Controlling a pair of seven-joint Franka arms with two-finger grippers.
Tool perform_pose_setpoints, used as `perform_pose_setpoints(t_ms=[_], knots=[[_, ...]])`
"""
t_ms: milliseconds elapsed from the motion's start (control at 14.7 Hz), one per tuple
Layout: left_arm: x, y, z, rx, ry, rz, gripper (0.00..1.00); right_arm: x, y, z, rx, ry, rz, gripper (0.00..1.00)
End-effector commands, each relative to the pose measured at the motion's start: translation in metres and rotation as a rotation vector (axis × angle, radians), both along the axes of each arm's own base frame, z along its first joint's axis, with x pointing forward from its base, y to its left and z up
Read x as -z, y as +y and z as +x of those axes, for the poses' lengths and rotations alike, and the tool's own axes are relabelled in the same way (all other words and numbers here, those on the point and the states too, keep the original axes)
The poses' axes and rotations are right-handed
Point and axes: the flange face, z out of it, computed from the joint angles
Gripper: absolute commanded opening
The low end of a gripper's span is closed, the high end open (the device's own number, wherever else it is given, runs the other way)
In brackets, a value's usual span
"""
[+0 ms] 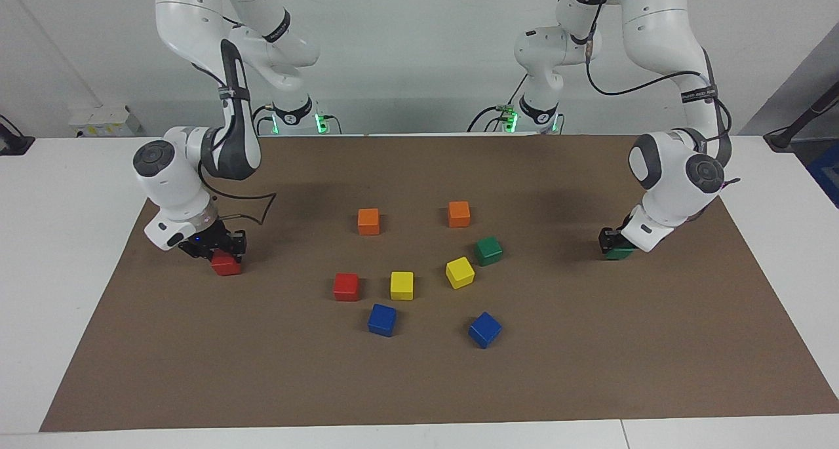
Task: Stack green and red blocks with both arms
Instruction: 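Set both blocks down near the table edges and open both grippers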
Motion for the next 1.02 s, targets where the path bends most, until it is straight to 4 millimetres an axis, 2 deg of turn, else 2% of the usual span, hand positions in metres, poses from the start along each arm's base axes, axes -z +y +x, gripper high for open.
perform_pose_setpoints(t_ms=[0, 272, 340, 409, 477, 545, 953], knots=[[-0.0048, 0.0027, -0.0087, 0.012, -0.022, 0.007, 0.0, 0.0026, -0.0025, -0.0021, -0.022, -0.017, 0.005, 0.0], [-0.0021, -0.0001, -0.008, -0.002, -0.035, 0.007, 0.0, 0.0026, -0.0017, -0.002, -0.014, -0.017, 0.005, 0.0], [-0.0021, 0.0017, -0.0081, -0.008, -0.035, 0.007, 0.0, 0.0024, 0.0001, -0.0016, -0.014, -0.018, 0.005, 0.19], [-0.0021, 0.0026, -0.0081, -0.012, -0.035, 0.007, 0.0, 0.0033, 0.0018, -0.0014, -0.013, -0.017, 0.006, 0.66], [-0.0021, 0.0026, -0.0081, -0.013, -0.035, 0.007, 0.0, 0.0034, 0.001, -0.0017, -0.002, -0.015, 0.006, 0.9], [-0.0024, 0.0034, -0.0086, -0.021, -0.035, 0.008, 0.0, 0.0028, 0.0018, -0.0011, 0.005, -0.017, 0.006, 0.99], [0.0033, 0.0014, -0.0119, -0.077, -0.04, 0.013, 0.0, -0.0016, 0.0003, 0.0029, 0.006, -0.02, 0.006, 1.0]])
